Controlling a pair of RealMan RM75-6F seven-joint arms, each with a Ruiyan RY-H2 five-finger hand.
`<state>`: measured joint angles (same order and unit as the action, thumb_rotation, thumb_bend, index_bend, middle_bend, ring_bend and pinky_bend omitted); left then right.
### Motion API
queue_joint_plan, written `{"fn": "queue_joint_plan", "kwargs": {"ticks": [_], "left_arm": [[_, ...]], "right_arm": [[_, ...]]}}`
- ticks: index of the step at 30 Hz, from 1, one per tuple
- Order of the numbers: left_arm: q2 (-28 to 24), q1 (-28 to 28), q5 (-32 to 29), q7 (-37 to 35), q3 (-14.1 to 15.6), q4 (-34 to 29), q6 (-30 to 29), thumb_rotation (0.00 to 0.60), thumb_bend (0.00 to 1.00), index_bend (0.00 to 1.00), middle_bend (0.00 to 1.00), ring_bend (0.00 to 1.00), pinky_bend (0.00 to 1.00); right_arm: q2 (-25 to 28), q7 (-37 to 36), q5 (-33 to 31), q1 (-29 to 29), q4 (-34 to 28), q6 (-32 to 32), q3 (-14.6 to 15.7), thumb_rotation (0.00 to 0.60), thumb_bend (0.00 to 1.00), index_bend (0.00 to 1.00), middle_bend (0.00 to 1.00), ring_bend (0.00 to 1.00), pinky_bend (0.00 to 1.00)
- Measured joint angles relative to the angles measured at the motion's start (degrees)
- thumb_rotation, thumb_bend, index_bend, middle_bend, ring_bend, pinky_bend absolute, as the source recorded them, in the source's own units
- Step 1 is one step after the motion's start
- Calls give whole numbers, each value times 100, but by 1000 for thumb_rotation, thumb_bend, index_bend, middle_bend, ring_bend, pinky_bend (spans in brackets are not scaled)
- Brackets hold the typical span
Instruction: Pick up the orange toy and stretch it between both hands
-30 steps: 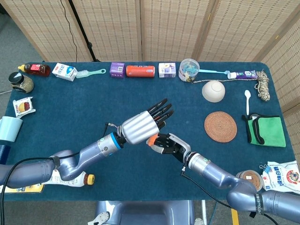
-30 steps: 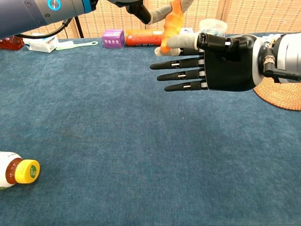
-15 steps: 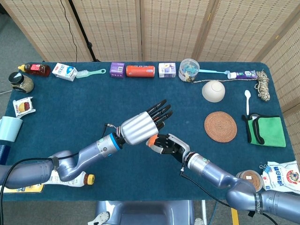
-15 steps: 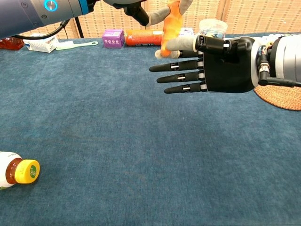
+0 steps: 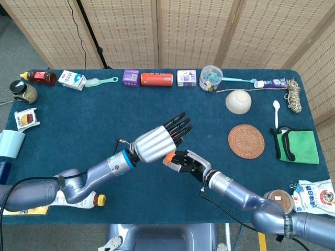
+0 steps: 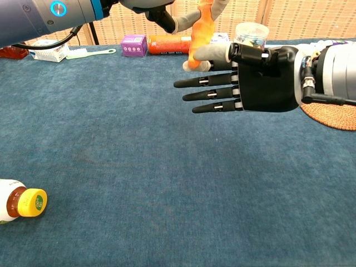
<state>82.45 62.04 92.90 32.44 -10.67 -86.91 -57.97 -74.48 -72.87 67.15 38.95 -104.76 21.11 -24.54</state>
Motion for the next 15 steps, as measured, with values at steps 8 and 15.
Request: {"fn": "queue_joint_plan", "kwargs": {"ticks": [8, 15], "left_arm": [[26, 0, -13, 7, 5, -5, 24, 600, 580, 667, 169, 62, 44], [18, -4, -18, 21, -2, -32, 24, 600, 580, 667, 169, 62, 44]], "right_arm": [[-42, 207, -162, -33, 25, -52, -41, 600, 513, 574, 297, 260, 75], [-60, 411, -320, -52, 25, -116, -76, 600, 588, 602, 324, 298, 97]]}}
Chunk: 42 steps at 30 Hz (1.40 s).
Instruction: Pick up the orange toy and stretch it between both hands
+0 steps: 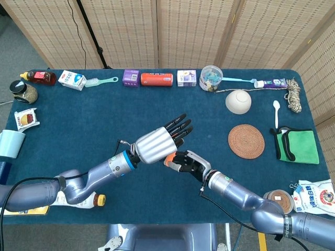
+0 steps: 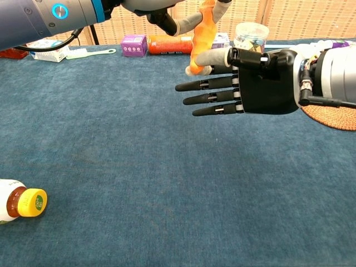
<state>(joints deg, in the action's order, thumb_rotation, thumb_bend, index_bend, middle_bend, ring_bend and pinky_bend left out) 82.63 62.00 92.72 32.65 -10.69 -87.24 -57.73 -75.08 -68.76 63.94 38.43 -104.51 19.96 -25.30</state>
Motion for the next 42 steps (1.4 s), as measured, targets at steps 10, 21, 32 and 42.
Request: {"fn": "queue_joint_plan", "kwargs": {"ticks": [10, 21, 32, 42], "left_arm": [[-61, -27, -20, 24, -9, -13, -5, 600, 580, 680, 169, 62, 44], [-205, -93, -188, -55, -107, 52, -51, 600, 580, 681, 169, 62, 43], [-278, -150, -291, -135, -144, 75, -94, 600, 580, 681, 169, 62, 43], [-379, -220, -440, -228, -223, 91, -160, 600, 580, 681, 169, 63, 43]], "right_arm": [[2, 253, -124, -113, -78, -67, -99, 600, 603, 613, 336, 316, 111], [60, 392, -9, -327, -195, -308, -241, 600, 611, 618, 339, 322, 116], [56, 483, 80, -530, -237, -460, -380, 600, 611, 626, 346, 330, 125], [77, 561, 114, -683, -266, -571, -477, 600, 611, 627, 347, 335, 129]]}}
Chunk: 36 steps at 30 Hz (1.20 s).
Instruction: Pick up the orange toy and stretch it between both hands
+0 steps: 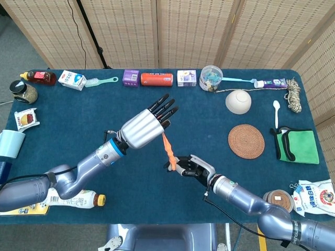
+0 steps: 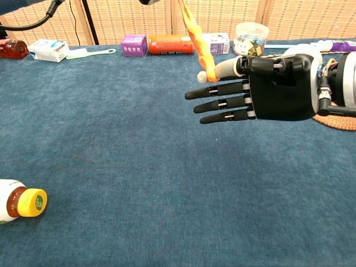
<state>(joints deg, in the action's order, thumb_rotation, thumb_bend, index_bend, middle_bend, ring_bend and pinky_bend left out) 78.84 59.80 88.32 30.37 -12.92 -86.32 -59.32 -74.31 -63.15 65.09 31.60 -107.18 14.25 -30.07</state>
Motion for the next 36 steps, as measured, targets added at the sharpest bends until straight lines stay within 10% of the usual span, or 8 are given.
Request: {"fn": "queue_joint_plan", "kwargs": {"ticks": [36], "left_arm": [[-448, -207, -548, -128, -182, 400, -73, 600, 581, 681, 169, 63, 43]], "right_arm": [[-29, 319, 20, -643, -23, -583, -579, 600, 611, 625, 348, 336, 131]]}}
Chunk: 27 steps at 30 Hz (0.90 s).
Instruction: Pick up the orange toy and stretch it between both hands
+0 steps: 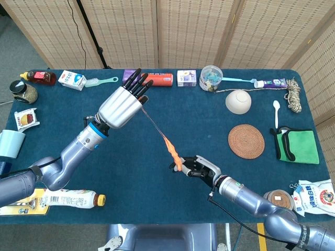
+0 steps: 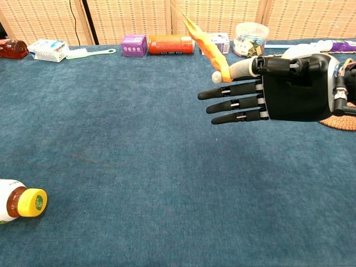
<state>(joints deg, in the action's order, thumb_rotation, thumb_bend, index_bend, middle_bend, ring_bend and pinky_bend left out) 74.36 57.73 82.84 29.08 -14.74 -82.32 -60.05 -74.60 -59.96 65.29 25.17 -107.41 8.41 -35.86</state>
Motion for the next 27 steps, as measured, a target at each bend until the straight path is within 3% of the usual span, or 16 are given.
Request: {"fn": "queue_joint_plan", "kwargs": {"ticks": [27], "left_arm": [[-66, -38, -128, -120, 11, 310, 4, 600, 581, 681, 169, 63, 43]], "right_arm": [[-160, 739, -504, -369, 97, -559, -432, 600, 611, 626, 349, 338, 131]]}}
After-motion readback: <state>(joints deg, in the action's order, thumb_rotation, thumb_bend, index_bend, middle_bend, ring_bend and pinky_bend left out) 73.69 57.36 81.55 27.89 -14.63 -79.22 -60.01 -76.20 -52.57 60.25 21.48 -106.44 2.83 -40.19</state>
